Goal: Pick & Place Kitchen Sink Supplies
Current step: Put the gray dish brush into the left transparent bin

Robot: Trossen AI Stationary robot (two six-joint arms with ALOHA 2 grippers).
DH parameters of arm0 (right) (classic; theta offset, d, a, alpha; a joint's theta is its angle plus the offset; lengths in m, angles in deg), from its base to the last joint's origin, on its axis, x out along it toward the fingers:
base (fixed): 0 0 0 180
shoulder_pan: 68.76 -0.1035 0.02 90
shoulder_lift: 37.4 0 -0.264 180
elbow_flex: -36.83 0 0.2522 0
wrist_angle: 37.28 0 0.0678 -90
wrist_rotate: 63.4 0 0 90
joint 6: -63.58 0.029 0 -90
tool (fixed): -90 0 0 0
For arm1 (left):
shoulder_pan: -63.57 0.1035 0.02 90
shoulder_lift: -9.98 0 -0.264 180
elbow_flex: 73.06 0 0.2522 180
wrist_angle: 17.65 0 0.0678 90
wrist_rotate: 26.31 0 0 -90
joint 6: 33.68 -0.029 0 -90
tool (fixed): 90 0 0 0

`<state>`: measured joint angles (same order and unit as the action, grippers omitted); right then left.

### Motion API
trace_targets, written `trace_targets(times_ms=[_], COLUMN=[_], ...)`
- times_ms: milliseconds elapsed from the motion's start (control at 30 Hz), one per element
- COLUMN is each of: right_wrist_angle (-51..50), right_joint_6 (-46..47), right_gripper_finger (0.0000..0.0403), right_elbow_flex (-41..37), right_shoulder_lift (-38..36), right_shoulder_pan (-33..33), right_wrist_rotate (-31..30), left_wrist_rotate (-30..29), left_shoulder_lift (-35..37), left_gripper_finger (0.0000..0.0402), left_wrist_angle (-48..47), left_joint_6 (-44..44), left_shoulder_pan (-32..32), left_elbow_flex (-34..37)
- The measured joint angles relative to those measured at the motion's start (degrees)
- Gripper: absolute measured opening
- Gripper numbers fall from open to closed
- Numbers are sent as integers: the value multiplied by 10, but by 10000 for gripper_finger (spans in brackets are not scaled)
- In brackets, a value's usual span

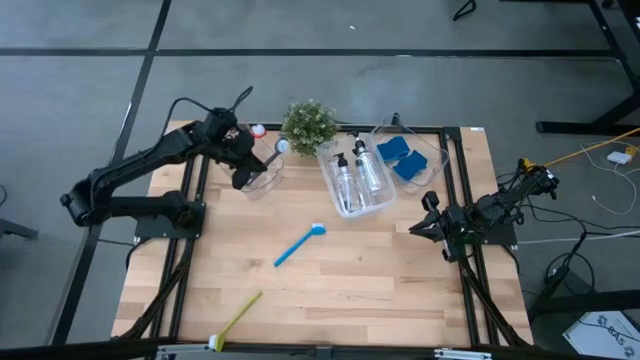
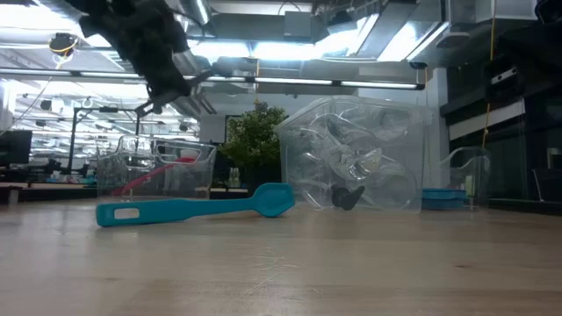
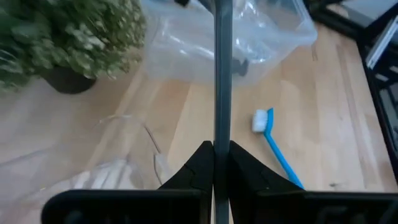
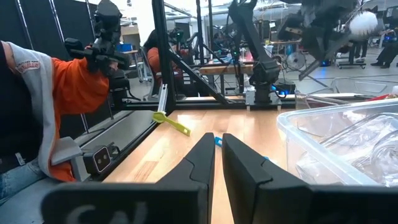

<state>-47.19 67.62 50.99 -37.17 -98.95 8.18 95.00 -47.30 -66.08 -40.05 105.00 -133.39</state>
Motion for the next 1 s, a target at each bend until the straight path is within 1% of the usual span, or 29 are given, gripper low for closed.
trace_targets(times_ms=[100, 267, 367, 467, 500, 633, 767, 867, 900, 933, 1000], right_wrist_angle=[0, 0, 0, 0, 0, 0, 0, 0, 0, 0, 0], right_joint_6=[0, 0, 0, 0, 0, 0, 0, 0, 0, 0, 0], right_gripper_finger=[32, 32, 32, 32, 32, 32, 32, 32, 32, 32, 32], right_elbow_flex=[0, 0, 0, 0, 0, 0, 0, 0, 0, 0, 0], right_shoulder_lift=[0, 0, 0, 0, 0, 0, 0, 0, 0, 0, 0], right_shoulder_pan=[0, 0, 0, 0, 0, 0, 0, 0, 0, 0, 0], right_wrist_rotate=[0, 0, 0, 0, 0, 0, 0, 0, 0, 0, 0], left_wrist_rotate=[0, -20, -27, -25, -16, 71, 82, 140, 148, 143, 105], left_shoulder_lift=[-26, -56, -62, -61, -61, -59, -60, -61, -62, -65, -70], left_gripper_finger=[17, 17, 17, 17, 17, 17, 17, 17, 17, 17, 17], left_wrist_angle=[0, 1, -7, -34, -34, -16, 9, 17, 17, 15, 5], left_joint_6=[-16, -39, -50, -75, -79, -109, -123, -124, -123, -120, -120], left_shoulder_pan=[0, 7, 25, 55, 68, 128, 193, 239, 250, 256, 266], left_elbow_flex=[0, 0, 0, 1, 6, 46, 71, 80, 81, 82, 83])
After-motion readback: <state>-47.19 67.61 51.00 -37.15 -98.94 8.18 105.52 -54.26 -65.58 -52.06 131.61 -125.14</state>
